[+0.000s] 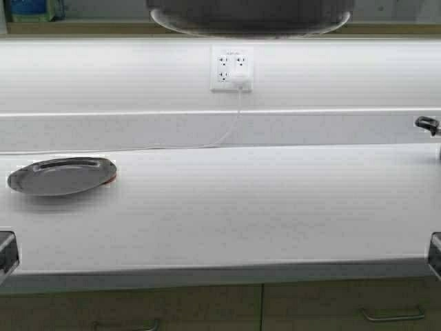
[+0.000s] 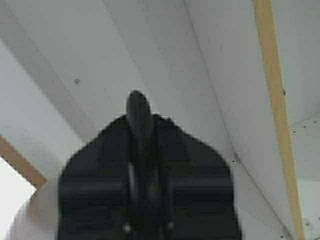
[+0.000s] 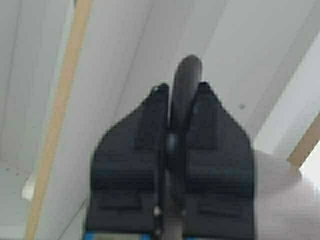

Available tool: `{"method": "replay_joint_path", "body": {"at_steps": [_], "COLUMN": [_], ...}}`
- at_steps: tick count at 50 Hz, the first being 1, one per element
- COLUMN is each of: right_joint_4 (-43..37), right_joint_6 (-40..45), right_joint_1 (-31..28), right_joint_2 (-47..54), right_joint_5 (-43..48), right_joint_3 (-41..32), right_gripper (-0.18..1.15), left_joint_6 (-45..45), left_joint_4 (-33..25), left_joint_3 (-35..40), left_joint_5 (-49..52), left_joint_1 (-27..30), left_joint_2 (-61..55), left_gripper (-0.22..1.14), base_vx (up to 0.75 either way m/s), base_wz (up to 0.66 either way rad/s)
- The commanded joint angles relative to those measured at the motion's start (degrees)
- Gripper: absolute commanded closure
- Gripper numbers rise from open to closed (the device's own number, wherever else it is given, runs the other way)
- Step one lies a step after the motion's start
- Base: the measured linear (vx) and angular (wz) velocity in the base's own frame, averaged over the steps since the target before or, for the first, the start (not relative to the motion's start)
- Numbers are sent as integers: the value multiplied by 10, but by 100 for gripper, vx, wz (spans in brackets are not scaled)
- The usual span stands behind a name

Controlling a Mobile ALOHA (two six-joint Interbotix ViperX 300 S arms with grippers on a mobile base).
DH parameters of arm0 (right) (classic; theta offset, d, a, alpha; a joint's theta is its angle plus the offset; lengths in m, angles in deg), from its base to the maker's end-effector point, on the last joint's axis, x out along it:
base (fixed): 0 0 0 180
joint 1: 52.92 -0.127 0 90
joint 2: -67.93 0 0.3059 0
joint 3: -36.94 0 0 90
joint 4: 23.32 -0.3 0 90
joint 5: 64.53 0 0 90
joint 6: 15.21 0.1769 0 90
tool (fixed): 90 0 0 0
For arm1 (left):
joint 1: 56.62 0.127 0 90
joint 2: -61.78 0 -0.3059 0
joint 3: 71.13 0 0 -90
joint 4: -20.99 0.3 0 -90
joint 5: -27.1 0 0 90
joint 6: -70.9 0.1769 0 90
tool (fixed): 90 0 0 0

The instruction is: Open the cabinet, put the pot inside, then close it

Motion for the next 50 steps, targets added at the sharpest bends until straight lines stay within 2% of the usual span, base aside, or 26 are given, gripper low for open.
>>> {"method": "replay_joint_path", "body": {"at_steps": [1, 7, 16, 31, 41, 50], "right_joint_4": [12, 12, 11, 11, 11, 11], "right_joint_6": [-1, -7, -40, -40, -40, -40], "right_joint_1": [-81, -81, -52, 7, 26, 35], "right_joint_2": [-14, -25, -6, 130, 214, 252], "right_joint_5": [-6, -33, -112, -193, -200, -200], "right_joint_3": [-44, -69, -148, -299, -386, -418], "right_gripper": [89, 89, 89, 89, 89, 89], "left_joint_6": [41, 63, 87, 90, 85, 77], "left_joint_4": [8, 2, -13, -40, -40, -40], "left_joint_3": [56, 93, 169, 279, 361, 415], "left_joint_5": [22, 42, 69, 81, 105, 145], "left_joint_1": [-76, -76, -69, -19, 19, 35], "left_joint_2": [-2, -8, -47, -171, -238, -273], "left_gripper": [90, 90, 90, 90, 90, 90], "base_vx": [12, 16, 20, 12, 5, 4], "base_wz": [-3, -2, 0, 4, 3, 2]}}
